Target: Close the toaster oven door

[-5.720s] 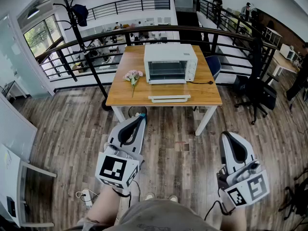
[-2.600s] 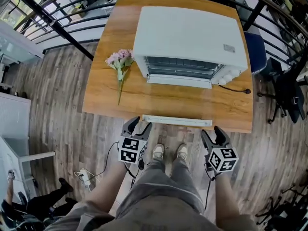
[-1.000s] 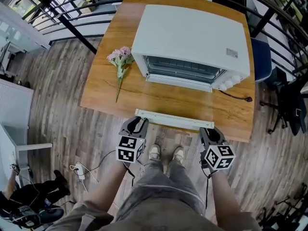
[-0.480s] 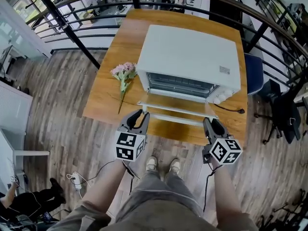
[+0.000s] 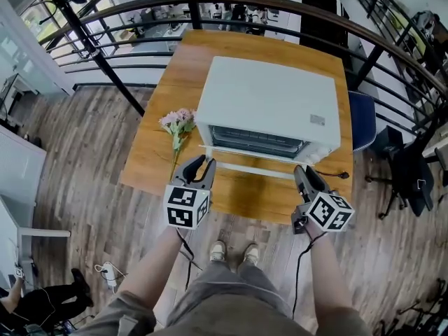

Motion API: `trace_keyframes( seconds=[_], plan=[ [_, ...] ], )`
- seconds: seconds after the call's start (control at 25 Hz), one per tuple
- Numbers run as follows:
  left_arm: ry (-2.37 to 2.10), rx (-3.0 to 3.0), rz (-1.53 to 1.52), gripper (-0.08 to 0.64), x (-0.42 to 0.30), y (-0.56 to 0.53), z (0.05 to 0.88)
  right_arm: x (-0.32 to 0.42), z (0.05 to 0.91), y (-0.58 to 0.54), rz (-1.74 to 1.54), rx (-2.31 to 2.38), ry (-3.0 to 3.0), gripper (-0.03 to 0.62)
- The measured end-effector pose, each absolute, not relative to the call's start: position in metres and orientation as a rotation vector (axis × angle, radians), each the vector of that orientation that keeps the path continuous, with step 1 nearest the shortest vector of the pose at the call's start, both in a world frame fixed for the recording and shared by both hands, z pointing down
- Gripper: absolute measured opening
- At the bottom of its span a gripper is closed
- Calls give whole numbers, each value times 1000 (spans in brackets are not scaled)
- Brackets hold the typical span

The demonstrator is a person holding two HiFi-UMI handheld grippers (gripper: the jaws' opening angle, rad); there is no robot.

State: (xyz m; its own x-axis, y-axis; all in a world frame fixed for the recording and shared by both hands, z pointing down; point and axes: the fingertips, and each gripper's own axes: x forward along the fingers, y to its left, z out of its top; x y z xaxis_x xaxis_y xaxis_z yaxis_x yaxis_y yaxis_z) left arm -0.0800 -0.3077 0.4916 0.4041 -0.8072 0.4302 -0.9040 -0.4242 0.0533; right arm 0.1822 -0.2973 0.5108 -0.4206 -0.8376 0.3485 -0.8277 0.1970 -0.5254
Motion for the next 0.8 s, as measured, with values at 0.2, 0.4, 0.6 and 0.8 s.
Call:
trace_keyframes(
  seconds=[0.2, 0.4, 0.6, 0.8],
  plan=[
    [-1531, 2388, 482, 103, -77, -328, 483, 186, 504, -318, -1064, -1653, 2355, 153],
    [-1556, 2381, 473, 98, -76, -342, 477, 188, 499, -333, -1116, -1603, 2288, 156],
    [-1597, 2361, 451, 89, -74, -358, 471, 192, 495, -350, -1144, -1577, 2237, 161],
    [-1585, 2375, 464, 86, -70, -366, 469, 194, 493, -356, -1162, -1574, 2208, 163]
  ],
)
